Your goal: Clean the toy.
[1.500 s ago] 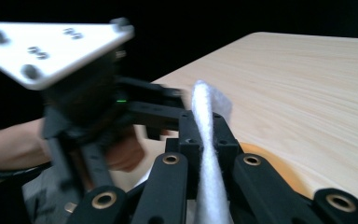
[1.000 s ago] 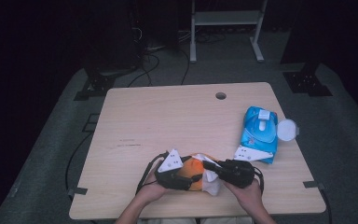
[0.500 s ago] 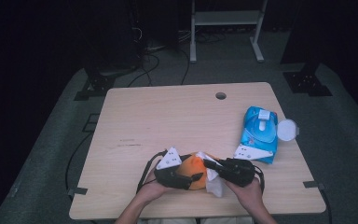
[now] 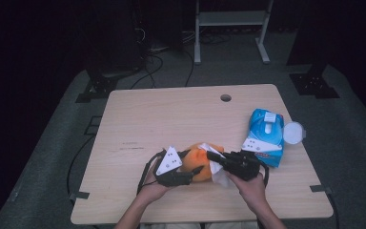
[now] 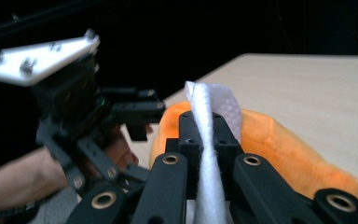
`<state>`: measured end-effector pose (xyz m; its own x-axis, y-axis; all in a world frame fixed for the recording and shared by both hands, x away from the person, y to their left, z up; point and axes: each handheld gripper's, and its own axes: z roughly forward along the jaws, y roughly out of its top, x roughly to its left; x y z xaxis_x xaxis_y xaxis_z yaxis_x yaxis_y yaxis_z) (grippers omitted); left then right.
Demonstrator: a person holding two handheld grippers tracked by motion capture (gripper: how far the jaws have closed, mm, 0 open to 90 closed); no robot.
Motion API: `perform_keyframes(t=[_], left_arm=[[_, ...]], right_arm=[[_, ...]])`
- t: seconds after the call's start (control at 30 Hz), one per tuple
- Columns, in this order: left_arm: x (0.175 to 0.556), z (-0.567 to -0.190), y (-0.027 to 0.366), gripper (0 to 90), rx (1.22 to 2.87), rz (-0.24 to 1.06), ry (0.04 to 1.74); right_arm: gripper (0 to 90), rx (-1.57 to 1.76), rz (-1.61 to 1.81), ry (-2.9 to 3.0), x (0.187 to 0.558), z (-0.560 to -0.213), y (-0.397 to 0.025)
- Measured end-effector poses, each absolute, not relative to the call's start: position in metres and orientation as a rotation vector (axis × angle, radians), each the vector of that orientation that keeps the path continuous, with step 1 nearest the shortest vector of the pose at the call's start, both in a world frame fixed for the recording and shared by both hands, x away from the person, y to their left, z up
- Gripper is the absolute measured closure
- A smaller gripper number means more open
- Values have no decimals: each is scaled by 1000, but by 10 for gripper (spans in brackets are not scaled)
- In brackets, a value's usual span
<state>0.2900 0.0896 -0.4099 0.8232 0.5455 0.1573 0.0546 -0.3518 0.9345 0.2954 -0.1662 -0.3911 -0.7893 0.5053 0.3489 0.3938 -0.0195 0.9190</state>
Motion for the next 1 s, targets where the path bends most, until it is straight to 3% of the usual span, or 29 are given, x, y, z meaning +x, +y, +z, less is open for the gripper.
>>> perform_keyframes(t=[0.1,0.17,0.3,0.5,0.67,0.77,1.0], left_arm=[[291,-417,86,386,1927,655,496],[295,-429,84,379,1982,657,527],[293,-431,80,325,2010,588,499],[300,-419,102,272,1915,328,486],[309,-427,104,267,1903,281,607],[304,-429,99,315,1948,279,573],[287,-422,96,329,2067,184,422]], right_arm=[[855,987,1928,2130,305,-386,-162],[854,983,1901,2144,308,-386,-157],[854,1006,1790,2197,316,-399,-151],[854,1037,1708,2267,312,-416,-163],[854,1010,1647,2337,299,-420,-172],[853,1002,1637,2351,293,-418,-175],[851,1025,1672,2309,303,-415,-174]])
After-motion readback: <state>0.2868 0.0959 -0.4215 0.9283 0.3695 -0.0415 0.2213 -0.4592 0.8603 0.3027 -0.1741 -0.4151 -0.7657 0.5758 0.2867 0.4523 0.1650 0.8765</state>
